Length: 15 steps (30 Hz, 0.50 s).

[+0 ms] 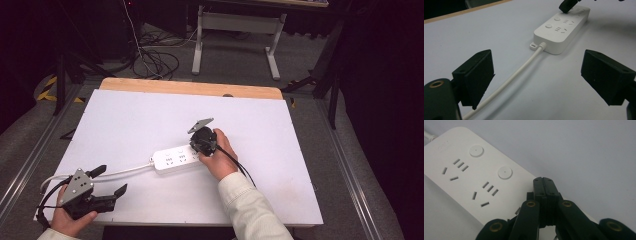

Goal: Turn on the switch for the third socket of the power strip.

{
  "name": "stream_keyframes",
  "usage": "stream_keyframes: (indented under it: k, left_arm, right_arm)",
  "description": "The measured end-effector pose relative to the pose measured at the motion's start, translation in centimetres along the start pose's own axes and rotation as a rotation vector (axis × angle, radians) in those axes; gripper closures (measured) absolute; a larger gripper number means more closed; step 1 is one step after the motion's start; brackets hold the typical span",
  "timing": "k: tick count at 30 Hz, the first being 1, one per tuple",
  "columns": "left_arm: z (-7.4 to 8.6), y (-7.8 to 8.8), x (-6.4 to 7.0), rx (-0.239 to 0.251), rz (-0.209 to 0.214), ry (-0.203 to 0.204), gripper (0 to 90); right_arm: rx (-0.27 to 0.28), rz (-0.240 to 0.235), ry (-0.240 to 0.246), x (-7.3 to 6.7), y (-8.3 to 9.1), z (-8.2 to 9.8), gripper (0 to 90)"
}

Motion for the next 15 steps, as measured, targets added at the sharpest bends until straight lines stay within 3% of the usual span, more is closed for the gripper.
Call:
stream_keyframes:
  k: [6,12,15]
  left_arm:
    - [0.07,-0.04,0.01,-0.006,-0.002,0.002,11.8]
    - [0.08,-0.08,0.0,-0.005,-0.003,-0.001,11.8]
    - [0.1,-0.09,-0.05,-0.007,-0.004,-0.001,11.8]
  right_arm:
    - [0.011,-0.009,-0.001,0.04,-0.03,0.08,90.0]
    - [0.008,0.015,0.028,-0.11,-0.06,0.09,90.0]
    - [0.028,0.016,0.018,-0.14,-0.03,0.22,90.0]
Point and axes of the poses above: each handheld gripper's, and its own axes: y roughly backward along the jaws, z roughly out of its underside, x roughly to its right, the point moved 9 cm from there along -y, roughly forward along the jaws, and after that the axes turned 3 degrees about -z, right-handed, at the moved point
